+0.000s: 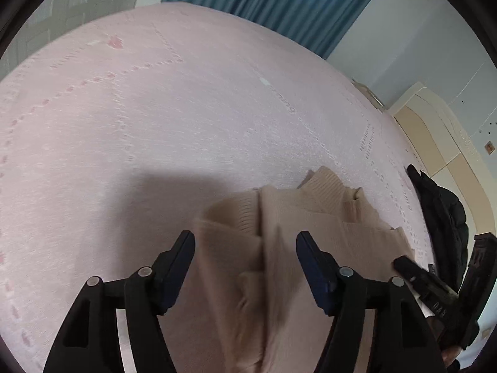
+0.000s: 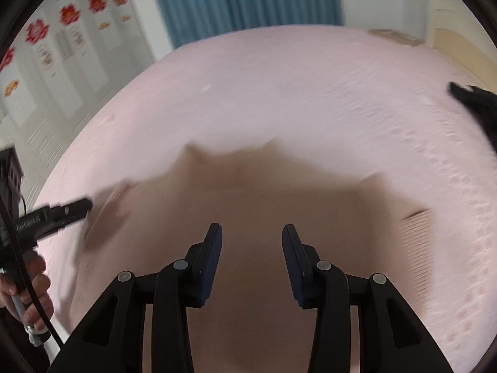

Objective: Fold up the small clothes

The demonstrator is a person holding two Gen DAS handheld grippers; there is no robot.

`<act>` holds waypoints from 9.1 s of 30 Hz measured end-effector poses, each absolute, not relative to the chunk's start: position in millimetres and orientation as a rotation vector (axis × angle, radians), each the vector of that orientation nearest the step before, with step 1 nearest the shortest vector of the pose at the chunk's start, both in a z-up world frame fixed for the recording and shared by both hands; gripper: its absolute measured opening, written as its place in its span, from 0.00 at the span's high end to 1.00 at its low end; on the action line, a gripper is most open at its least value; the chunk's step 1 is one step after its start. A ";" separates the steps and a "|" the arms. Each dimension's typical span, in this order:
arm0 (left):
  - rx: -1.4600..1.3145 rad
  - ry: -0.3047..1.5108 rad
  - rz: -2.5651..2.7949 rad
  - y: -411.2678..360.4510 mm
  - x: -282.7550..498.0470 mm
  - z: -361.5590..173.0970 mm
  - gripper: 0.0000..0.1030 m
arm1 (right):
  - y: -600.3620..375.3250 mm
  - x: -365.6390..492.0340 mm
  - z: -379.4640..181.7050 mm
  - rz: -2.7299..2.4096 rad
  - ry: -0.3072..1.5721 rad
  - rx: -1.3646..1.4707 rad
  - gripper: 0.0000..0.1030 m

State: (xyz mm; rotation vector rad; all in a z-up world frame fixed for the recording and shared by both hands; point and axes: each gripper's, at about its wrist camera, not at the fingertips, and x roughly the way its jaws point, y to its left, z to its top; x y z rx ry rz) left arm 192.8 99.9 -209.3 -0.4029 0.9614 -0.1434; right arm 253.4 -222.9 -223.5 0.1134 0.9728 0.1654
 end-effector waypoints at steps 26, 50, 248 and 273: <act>-0.562 1.059 -0.426 108.1 128.2 -248.2 0.30 | -189.6 324.8 -262.9 -0.014 1.096 0.005 0.61; -0.472 1.078 -0.333 65.7 151.3 -251.9 0.24 | -190.9 138.7 -244.1 0.125 1.117 -0.054 0.61; -0.230 1.054 -0.390 9.8 161.3 -251.5 0.92 | -251.6 237.7 -205.4 0.175 0.959 0.175 0.72; -0.107 0.934 -0.405 -42.4 270.2 -219.5 0.65 | -262.1 282.9 -226.0 0.176 0.896 0.070 0.74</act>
